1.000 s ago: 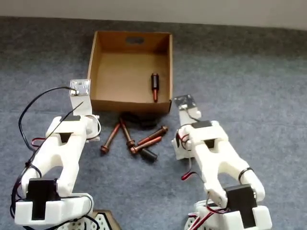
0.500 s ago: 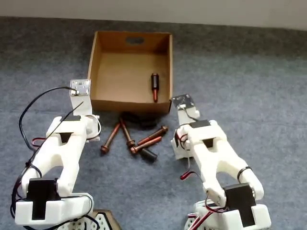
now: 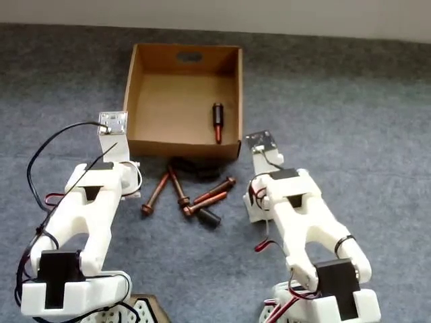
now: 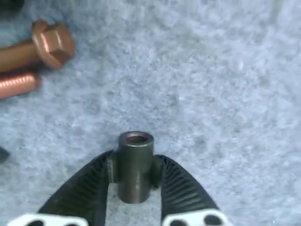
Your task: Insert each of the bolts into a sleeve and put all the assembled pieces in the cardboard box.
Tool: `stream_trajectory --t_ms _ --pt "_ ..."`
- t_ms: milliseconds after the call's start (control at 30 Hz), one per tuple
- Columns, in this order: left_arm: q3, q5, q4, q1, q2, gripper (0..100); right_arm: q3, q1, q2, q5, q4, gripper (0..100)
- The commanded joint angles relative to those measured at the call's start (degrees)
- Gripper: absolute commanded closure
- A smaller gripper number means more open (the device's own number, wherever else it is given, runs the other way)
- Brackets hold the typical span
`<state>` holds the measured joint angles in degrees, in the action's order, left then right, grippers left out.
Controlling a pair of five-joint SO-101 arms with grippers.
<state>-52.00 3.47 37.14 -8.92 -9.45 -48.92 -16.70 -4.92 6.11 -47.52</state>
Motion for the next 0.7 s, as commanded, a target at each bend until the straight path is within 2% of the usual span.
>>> stream_trajectory --t_ms 0,200,333,400,533,667 --pt "2.07 -0.53 0.09 0.92 -0.04 98 1.89 -0.66 -1.1 1.23 3.21 99.3" --pt "2.07 -0.53 0.09 0.84 -0.04 98 -7.25 -0.75 -16.22 1.23 4.88 99.3" --pt "2.33 -0.44 0.26 1.01 -0.48 98 -17.1 -0.75 -25.01 0.88 13.14 99.3" --pt "3.82 -0.62 0.53 1.8 -0.57 98 -21.05 -0.75 -26.68 -1.67 17.54 99.3" --pt "12.26 -5.54 12.04 4.62 -0.57 94 -22.99 -0.75 -26.86 -3.16 19.74 99.3" --pt "21.58 -6.33 21.71 6.46 0.04 85 -23.16 -0.92 -26.86 -2.9 19.74 99.3"
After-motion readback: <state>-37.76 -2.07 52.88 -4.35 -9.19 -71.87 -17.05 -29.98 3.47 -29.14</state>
